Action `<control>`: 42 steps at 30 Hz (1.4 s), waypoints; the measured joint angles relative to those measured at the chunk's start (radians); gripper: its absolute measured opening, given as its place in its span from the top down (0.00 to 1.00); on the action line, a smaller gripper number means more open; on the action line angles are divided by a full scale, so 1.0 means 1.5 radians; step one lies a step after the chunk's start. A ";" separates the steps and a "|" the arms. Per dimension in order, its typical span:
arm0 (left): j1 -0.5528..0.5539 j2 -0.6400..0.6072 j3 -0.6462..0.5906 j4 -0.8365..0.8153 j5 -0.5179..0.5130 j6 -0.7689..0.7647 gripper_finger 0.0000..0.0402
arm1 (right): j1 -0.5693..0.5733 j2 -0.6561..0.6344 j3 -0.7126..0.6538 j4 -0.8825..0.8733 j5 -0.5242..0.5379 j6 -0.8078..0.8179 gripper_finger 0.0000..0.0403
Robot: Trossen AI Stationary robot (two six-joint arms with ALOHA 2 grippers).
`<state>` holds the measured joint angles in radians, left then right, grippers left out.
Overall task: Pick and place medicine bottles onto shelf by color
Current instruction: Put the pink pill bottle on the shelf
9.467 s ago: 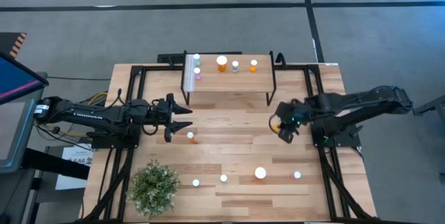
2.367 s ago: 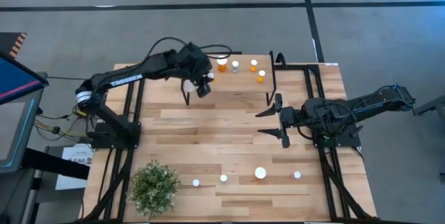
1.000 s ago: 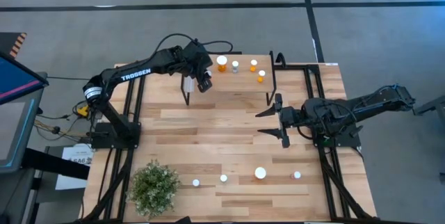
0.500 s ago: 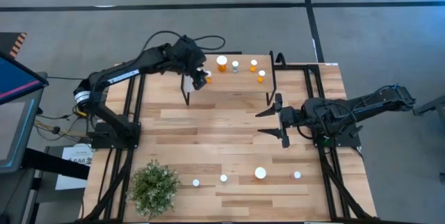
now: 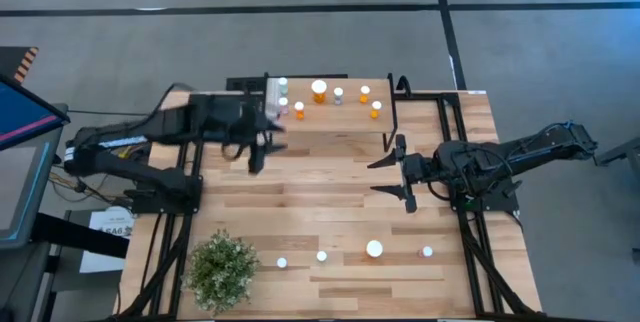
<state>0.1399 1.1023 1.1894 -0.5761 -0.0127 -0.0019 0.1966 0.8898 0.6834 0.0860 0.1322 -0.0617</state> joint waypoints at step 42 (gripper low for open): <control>-0.456 0.432 0.079 -0.118 -0.013 -0.274 0.39 | -0.014 0.000 0.000 -0.022 0.000 0.024 0.34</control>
<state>-0.5446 1.7506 1.3071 -0.7527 -0.0328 -0.4127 0.1753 0.8901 0.6834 0.0525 0.1326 -0.0257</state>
